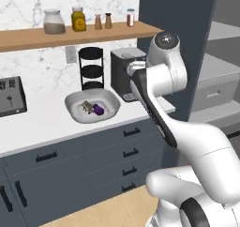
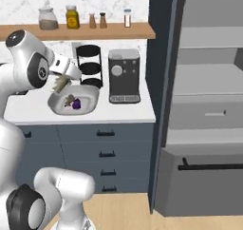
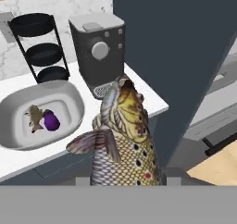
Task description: Place one eggplant and one fish in each tupperware on the nearby counter, to pack two identical lunches.
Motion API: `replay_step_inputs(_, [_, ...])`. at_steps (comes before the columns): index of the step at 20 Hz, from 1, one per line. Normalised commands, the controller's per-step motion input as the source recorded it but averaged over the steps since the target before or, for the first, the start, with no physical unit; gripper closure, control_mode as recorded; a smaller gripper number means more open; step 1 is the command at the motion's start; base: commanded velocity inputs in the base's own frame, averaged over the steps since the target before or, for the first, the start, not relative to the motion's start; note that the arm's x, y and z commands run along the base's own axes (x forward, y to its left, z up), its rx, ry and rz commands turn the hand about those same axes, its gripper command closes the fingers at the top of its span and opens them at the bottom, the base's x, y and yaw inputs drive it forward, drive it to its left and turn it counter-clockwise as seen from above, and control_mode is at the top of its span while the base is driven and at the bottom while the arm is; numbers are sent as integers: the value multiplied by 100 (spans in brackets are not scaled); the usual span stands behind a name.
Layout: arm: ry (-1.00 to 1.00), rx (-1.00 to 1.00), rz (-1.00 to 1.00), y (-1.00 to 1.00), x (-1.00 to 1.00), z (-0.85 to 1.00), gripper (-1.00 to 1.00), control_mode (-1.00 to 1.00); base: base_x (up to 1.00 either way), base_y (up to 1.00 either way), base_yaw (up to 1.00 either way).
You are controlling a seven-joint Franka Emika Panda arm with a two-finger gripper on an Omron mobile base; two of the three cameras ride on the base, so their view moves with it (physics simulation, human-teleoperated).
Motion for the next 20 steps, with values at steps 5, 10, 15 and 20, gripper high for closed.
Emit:
replay_step_inputs(5, [0,0,0,0,0,0,100,100,-61,100,1])
replay_step_inputs(10, [0,0,0,0,0,0,100,100,-4,100,1])
replay_step_inputs(15, [0,0,0,0,0,0,100,100,32,100,0])
replay_step_inputs(20, [0,0,0,0,0,0,100,100,43,100,0])
